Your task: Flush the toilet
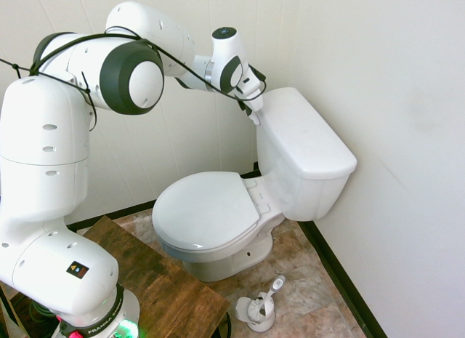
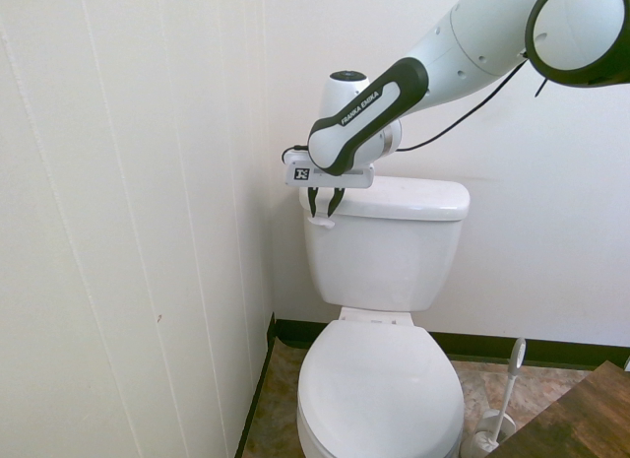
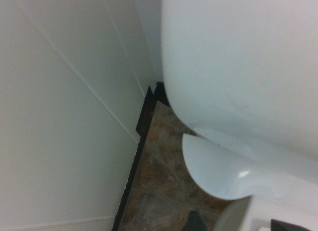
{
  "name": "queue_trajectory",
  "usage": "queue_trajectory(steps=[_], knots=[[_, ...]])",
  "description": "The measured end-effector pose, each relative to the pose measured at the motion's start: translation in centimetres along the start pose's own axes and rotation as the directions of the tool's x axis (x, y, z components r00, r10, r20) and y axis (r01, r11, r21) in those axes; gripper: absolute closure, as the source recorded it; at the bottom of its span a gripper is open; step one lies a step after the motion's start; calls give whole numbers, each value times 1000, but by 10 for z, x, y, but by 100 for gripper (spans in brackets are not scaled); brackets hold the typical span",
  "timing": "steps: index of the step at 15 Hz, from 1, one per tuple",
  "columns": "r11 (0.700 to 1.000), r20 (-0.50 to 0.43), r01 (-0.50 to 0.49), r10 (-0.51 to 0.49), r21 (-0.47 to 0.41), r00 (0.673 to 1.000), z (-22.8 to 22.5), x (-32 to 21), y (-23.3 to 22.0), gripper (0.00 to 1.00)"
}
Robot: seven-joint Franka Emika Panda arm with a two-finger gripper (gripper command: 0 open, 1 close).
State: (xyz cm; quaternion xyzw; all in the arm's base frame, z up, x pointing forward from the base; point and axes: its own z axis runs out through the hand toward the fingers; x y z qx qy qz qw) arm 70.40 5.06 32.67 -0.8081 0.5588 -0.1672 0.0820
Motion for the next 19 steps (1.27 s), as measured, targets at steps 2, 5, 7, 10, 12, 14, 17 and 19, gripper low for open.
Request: queue_trajectory(steps=[2, 5, 7, 10, 12, 14, 17, 19], knots=[[1000, -5, -10, 10, 8, 1000, 5, 4, -3, 100], [1000, -7, -22, 23, 21, 1000, 13, 7, -6, 100], [999, -9, -29, 30, 25, 1000, 17, 7, -7, 100], [999, -12, -39, 39, 16, 999, 27, 11, -5, 100], [999, -12, -43, 43, 10, 999, 34, 12, -4, 100], [999, -8, -49, 49, 11, 999, 39, 11, -6, 100], [999, -9, -51, 51, 5, 999, 47, 11, -7, 100], [998, -12, -57, 57, 2, 998, 51, 9, -10, 100]])
